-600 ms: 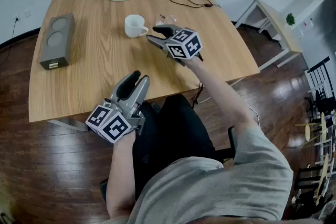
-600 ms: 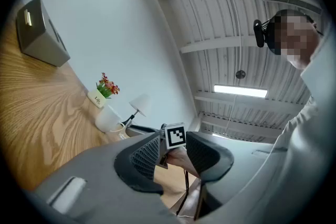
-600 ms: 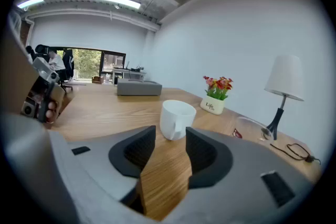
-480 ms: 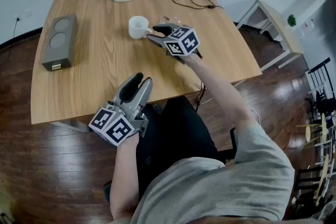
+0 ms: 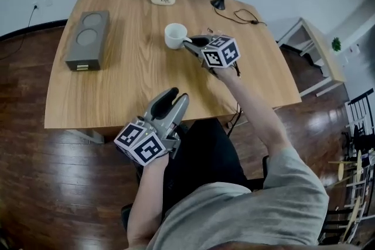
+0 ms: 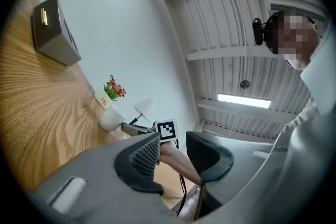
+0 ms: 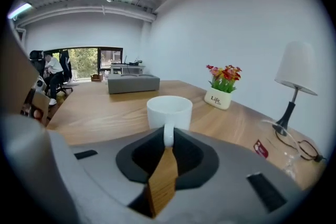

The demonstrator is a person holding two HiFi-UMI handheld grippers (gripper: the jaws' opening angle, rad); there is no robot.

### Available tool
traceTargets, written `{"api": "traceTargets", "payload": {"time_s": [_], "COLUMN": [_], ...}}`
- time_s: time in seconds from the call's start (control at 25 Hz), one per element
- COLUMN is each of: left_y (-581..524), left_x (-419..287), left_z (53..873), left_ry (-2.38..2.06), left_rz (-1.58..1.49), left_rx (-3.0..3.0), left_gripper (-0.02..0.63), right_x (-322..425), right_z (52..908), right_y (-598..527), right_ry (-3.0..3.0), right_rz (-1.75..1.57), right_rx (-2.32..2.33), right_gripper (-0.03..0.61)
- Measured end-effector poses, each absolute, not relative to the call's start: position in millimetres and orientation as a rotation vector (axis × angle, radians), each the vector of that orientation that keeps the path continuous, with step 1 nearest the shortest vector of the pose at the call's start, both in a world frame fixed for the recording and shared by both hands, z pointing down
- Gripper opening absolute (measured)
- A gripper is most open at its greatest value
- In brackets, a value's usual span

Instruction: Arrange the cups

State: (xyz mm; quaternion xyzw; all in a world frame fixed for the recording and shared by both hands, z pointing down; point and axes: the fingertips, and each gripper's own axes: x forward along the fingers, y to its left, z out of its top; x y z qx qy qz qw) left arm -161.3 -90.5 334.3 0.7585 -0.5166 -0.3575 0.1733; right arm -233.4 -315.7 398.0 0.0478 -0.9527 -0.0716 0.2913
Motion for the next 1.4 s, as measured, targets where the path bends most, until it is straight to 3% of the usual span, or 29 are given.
{"api": "traceTargets", "payload": {"time_s": [0.56,0.8,1.16,1.4], "left_y": [-86,-80,-73,-71], "left_x": [-180,-193,-199,-196], "left_z": [341,343,349,347], "left_ry": [-1.487,-1.507,-1.513,-1.508], "left_rz": [-1.059,-1.086,-1.093,-1.068], "left_rx": [2.113,2.086,2.063,2.085], "left_gripper": [0.164,0.164,0.164,0.164], "right_x": [-446,-524,-538,-436], "right_z": [309,329,351,342], "right_y": [-218,-201,-204,-181], "right_ry": [-2.862,-2.863,-2.815,-2.838], "right_rz": [0.024,0.012,-0.175,-0.133], "right_rx": [-0.297,-0.271,-0.181,-0.326], "right_gripper": [0.064,0.064,0.086,0.12]}}
